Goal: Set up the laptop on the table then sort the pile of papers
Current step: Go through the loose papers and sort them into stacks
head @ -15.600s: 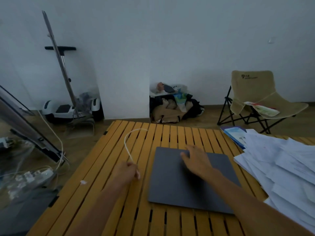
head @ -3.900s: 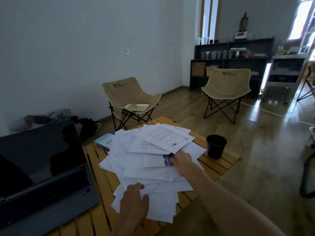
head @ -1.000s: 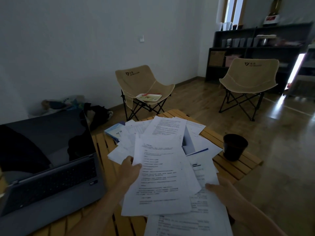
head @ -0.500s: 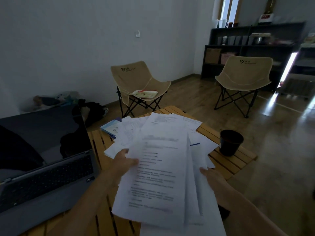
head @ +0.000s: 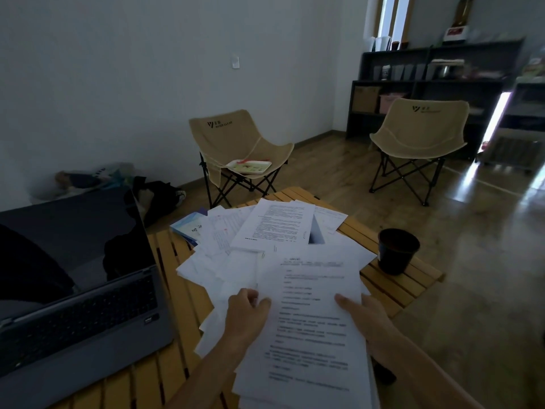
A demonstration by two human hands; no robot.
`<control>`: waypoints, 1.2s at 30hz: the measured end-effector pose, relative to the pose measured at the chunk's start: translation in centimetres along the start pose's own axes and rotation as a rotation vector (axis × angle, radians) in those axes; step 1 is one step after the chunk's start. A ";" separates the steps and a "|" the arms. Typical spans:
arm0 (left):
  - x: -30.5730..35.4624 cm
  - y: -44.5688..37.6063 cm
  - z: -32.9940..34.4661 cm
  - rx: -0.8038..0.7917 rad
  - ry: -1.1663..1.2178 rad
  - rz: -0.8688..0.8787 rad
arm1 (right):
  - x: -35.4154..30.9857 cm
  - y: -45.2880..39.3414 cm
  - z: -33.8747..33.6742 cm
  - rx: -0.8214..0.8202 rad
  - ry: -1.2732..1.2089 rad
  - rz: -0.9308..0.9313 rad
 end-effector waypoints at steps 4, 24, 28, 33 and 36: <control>0.1 0.4 -0.4 -0.005 0.066 -0.013 | -1.6 1.4 1.4 -0.034 0.263 -0.212; 5.5 4.9 -5.8 -0.023 0.535 0.422 | -5.1 5.9 2.9 -0.123 0.106 -0.454; 5.5 -1.4 -4.5 -0.108 0.282 0.305 | -5.1 4.2 -0.9 -0.029 -0.033 -0.231; 5.7 -11.5 -3.1 0.108 -0.520 0.405 | -1.7 1.1 -4.1 0.094 -0.078 0.154; 5.6 -16.1 -2.4 0.011 -0.986 0.566 | -1.2 -0.1 -3.9 0.075 -0.095 0.149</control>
Point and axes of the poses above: each hand's wrist, its own y-axis away from the middle knuckle, its own z-axis out of the palm, x = y × z, the point moved 2 cm from there along -y, towards the middle knuckle, and after that the axes turned 10 degrees about -y, right-handed, at the moved point
